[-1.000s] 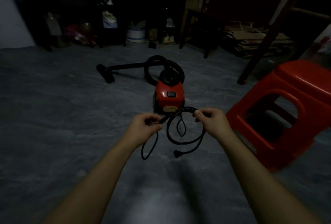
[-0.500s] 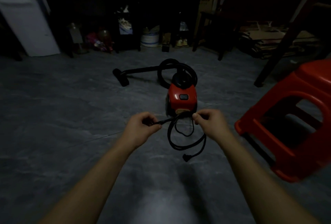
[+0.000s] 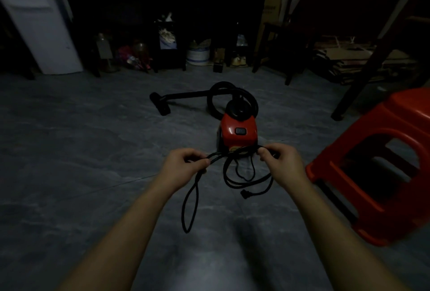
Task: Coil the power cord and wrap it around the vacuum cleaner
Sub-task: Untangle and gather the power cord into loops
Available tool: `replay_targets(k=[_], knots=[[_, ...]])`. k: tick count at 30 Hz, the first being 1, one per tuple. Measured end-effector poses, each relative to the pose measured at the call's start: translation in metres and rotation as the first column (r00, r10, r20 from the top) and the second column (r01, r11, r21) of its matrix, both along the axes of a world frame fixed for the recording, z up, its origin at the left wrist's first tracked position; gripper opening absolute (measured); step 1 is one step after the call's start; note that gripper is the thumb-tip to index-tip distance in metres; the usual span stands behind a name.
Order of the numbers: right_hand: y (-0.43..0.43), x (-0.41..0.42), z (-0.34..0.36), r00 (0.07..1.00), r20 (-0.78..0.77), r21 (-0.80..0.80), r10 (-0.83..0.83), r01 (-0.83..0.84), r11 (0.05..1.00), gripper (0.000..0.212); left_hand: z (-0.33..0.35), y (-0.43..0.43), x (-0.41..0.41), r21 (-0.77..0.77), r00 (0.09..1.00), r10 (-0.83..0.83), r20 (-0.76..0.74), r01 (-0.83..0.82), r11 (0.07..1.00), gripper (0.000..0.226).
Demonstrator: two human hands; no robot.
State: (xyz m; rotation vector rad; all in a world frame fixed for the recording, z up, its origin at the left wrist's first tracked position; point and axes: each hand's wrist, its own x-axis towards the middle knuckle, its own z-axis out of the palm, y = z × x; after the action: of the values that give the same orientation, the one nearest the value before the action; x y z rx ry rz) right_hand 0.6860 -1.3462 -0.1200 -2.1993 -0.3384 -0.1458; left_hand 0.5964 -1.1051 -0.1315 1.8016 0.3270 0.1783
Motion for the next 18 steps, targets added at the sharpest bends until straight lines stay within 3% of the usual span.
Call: replay_targets(k=[10, 18], knots=[[0.001, 0.011, -0.019, 0.996, -0.056, -0.072, -0.073, 0.069, 0.995, 0.012, -0.011, 0.002, 0.005, 0.041, 1.0, 0.023, -0.009, -0.022, 0.999, 0.005], [0.008, 0.014, -0.021, 0.995, -0.082, -0.018, -0.058, 0.056, 0.998, 0.011, -0.015, 0.007, 0.007, 0.008, 1.0, -0.017, 0.007, 0.017, 1.0, 0.005]])
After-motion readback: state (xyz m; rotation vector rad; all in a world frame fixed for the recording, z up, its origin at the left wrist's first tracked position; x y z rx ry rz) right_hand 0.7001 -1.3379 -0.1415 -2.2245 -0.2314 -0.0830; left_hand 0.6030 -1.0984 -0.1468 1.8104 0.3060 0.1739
